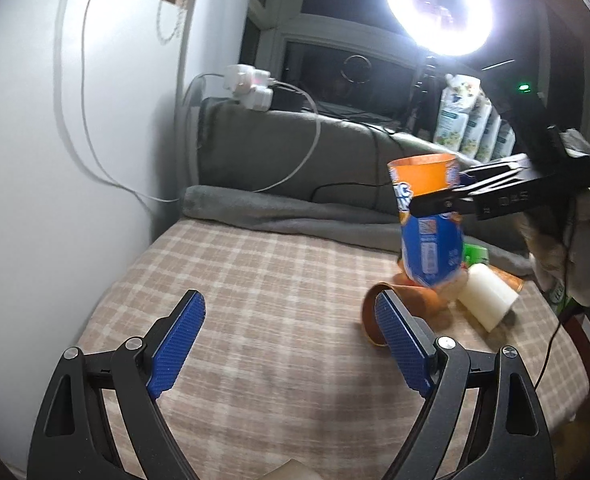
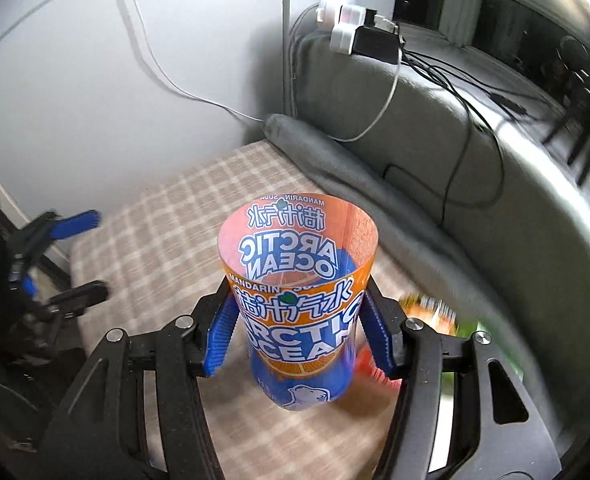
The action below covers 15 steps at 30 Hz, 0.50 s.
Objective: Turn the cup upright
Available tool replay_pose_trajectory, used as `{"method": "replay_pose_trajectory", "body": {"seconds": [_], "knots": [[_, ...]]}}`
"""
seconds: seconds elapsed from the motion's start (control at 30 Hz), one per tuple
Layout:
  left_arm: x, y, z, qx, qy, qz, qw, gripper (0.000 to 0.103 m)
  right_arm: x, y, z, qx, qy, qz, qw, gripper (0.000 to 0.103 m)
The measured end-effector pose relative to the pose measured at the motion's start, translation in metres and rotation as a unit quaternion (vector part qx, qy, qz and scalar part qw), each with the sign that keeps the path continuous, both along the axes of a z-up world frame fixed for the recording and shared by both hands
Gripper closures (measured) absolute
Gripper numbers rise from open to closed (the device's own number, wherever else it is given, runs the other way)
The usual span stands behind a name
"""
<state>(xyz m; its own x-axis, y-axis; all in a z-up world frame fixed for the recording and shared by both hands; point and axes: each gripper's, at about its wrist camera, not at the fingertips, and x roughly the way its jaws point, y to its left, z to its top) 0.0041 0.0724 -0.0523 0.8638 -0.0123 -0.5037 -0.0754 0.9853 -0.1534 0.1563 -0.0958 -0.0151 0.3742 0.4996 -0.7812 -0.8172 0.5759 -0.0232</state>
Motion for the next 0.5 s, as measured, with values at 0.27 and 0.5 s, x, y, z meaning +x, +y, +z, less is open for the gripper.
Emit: {"method": "replay_pose_trajectory", "body": {"seconds": [0.27,0.5], "knots": [[-0.011,-0.028,0.004,0.007,0.002,-0.038,0.9992,0.016,-0.047,-0.055,-0.008,0.052,0.062,-0.053,0.995,0.043],[-0.021,-0.052,0.009,0.012,-0.003,-0.073,0.9973,0.016,-0.072,-0.099,-0.044,0.082,0.142,-0.110,0.980,0.043]]}}
